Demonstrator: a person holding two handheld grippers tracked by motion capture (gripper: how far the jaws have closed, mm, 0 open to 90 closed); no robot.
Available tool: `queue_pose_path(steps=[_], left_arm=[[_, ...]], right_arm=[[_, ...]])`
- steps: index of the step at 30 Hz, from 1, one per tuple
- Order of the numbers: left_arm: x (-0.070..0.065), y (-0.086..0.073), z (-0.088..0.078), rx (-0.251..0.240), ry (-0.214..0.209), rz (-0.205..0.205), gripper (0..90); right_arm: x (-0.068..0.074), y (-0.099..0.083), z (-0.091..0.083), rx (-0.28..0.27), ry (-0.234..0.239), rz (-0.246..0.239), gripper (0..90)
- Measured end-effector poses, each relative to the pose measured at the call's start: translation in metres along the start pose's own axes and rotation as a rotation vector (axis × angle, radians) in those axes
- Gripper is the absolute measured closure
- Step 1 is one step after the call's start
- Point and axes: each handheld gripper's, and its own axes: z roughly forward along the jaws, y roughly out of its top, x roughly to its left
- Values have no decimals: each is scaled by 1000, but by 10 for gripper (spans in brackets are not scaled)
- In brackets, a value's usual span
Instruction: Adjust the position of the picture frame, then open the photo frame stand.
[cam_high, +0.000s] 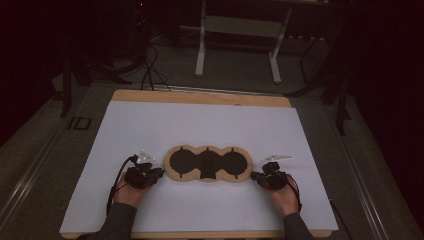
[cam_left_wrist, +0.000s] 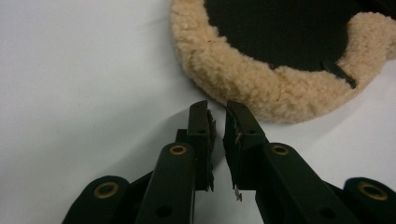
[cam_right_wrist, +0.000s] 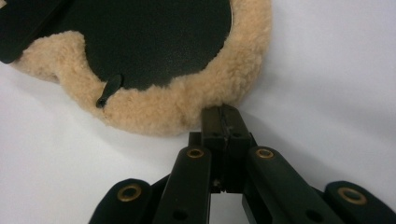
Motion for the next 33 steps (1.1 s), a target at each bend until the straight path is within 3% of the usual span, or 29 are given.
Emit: queue_pose_path(steps=[14, 21, 24, 33], left_arm=[[3, 0, 0, -6, 12, -7, 816], [3, 0, 0, -9, 18, -8, 815], [2, 0, 2, -19, 34, 11, 853], [7, 1, -2, -26, 36, -20, 817]], right_arm=[[2, 7, 8, -4, 20, -9, 900], [4, 5, 8, -16, 6, -8, 900], [5, 5, 8, -18, 1, -14, 900], [8, 4, 6, -22, -32, -43, 858]])
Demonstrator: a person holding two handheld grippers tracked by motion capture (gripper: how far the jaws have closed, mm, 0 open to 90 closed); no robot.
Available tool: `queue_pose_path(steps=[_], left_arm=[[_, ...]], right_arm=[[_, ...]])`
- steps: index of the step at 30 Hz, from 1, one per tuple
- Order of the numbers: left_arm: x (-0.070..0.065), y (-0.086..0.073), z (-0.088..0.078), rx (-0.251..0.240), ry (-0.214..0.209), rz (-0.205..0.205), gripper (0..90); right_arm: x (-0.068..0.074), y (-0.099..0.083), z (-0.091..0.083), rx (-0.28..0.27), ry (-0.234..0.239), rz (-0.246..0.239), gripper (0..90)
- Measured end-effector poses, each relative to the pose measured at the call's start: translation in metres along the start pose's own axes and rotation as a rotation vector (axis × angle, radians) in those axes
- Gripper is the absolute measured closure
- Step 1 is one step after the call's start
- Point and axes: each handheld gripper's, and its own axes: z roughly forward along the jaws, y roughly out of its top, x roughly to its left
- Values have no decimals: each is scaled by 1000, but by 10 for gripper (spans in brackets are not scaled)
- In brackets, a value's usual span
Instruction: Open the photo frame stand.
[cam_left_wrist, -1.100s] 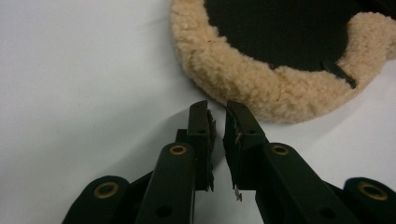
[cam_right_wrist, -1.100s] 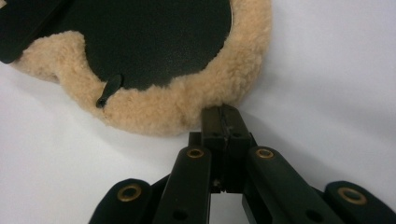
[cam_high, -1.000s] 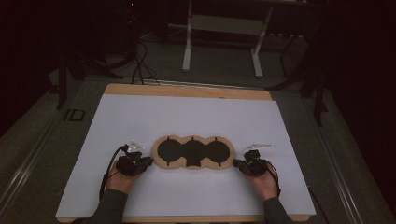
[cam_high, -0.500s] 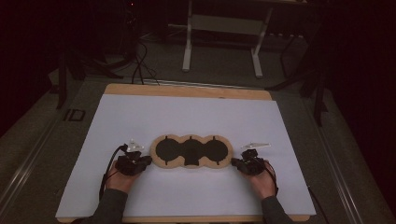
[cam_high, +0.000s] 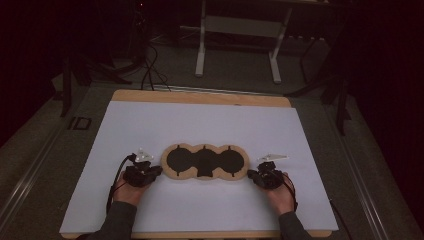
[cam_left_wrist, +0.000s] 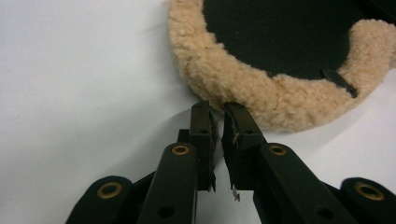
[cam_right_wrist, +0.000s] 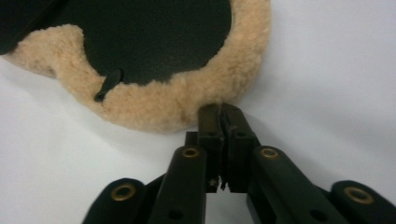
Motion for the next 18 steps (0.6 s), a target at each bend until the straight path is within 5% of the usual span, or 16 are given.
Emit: queue_pose_path(steps=[6, 14, 18], left_arm=[[5, 1, -12, -66, 16, -36, 760], [-9, 6, -18, -128, -14, 42, 638], [-13, 8, -20, -152, -35, 34, 592]], right_arm=[[-5, -2, -8, -45, 0, 8, 766], [-7, -4, -13, -75, 16, -6, 582], [-7, -5, -13, -80, 20, -6, 546]])
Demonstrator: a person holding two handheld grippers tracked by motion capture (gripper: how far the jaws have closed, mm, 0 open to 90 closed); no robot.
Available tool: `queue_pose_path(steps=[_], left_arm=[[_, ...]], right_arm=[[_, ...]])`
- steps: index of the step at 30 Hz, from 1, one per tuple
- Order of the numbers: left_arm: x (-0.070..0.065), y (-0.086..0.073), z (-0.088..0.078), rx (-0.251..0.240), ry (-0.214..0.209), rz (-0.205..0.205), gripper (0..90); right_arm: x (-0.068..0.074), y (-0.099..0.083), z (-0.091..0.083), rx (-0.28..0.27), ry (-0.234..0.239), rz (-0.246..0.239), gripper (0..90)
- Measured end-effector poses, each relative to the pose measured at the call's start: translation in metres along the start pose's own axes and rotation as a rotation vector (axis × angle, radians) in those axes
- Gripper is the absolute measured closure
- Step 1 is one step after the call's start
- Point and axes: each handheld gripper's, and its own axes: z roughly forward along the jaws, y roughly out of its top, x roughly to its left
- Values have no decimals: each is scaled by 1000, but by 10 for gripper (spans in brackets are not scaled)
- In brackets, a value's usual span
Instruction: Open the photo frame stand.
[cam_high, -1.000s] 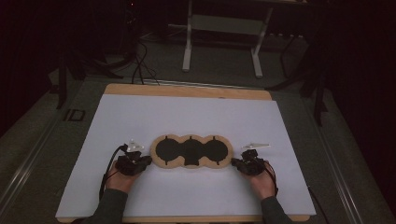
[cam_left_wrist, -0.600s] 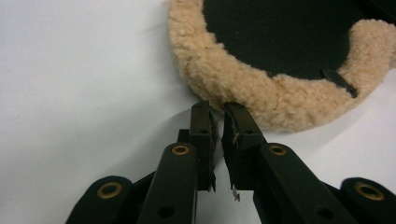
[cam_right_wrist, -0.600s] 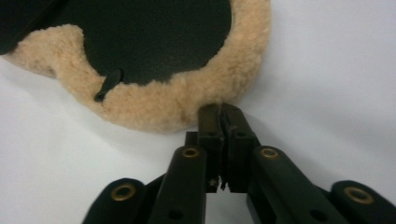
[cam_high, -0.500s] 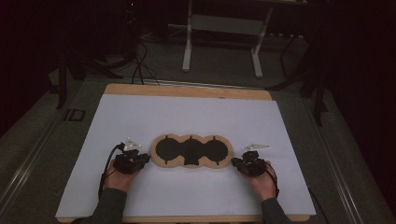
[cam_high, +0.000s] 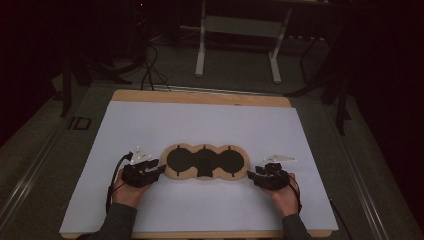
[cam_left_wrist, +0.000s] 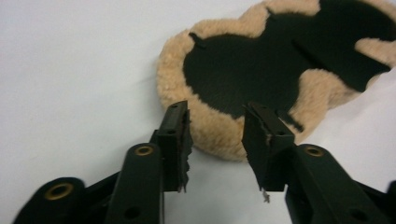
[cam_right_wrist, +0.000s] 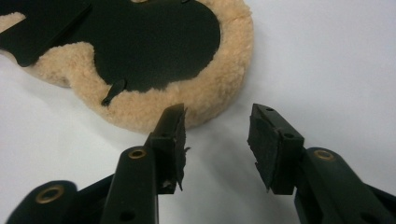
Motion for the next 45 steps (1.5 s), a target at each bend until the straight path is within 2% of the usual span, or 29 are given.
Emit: queue_pose_path(steps=[4, 8, 13, 17, 25, 30, 36, 42, 45], left_arm=[[-5, 1, -4, -35, -26, 7, 581], [-17, 4, -2, -57, -64, 20, 593], [-39, 8, 8, -39, -92, 77, 604], [-52, 10, 16, -27, -116, 105, 604], [-70, 8, 24, -8, -143, 147, 629], [-79, 7, 32, 7, -145, 175, 639], [-86, 4, 41, 48, -158, 207, 715], [-91, 2, 50, 94, -143, 237, 884], [-92, 2, 56, 106, -139, 242, 899]], right_arm=[[1, 0, -1, -11, 8, -6, 541], [3, 0, -1, -26, 14, -2, 516], [4, 1, -2, -47, 12, 5, 498], [3, 2, -4, -59, 20, 9, 459], [2, 4, -7, -84, 31, 27, 394], [2, 3, -7, -78, 15, 28, 387], [3, 3, -6, -75, 4, 21, 420], [1, 2, -7, -88, 7, 33, 435], [0, 2, -7, -92, 8, 39, 436]])
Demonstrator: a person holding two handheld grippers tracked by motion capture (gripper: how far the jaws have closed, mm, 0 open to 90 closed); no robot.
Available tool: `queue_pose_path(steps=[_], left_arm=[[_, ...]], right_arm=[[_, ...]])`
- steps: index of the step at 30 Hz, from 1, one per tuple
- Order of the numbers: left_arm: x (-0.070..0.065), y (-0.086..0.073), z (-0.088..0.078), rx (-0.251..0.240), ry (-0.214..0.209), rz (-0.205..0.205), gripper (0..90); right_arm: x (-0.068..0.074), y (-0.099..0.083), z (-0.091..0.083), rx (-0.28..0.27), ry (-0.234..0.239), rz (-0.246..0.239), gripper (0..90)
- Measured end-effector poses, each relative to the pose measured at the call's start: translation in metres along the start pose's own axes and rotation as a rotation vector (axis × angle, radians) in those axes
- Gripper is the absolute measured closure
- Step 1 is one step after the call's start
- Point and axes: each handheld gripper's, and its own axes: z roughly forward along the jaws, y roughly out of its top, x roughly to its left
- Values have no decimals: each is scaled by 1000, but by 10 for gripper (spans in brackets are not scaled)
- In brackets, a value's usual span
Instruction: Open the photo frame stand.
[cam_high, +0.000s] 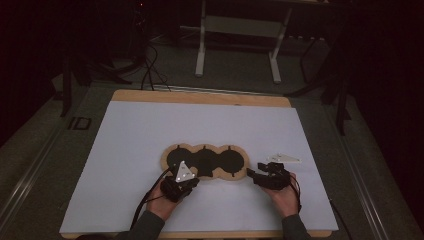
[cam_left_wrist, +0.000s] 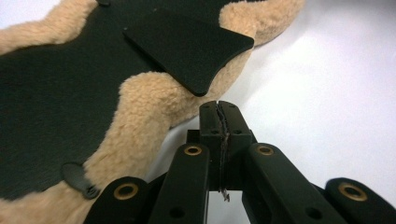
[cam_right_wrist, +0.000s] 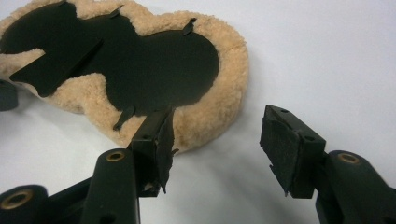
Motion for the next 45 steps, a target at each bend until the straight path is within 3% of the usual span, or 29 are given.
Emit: queue_pose_path(steps=[22, 32, 36, 45], left_arm=[[2, 8, 2, -28, 20, -8, 900], [10, 25, -8, -99, 21, -44, 900], [12, 33, -9, -92, 27, -42, 900], [10, 32, -4, -72, 18, -34, 899]], right_arm=[[-2, -1, -2, -3, -5, 3, 439], [-3, -1, -2, -3, -7, 5, 442], [-3, -1, -3, -2, -7, 4, 443], [-3, -1, -3, -4, -6, 5, 443]])
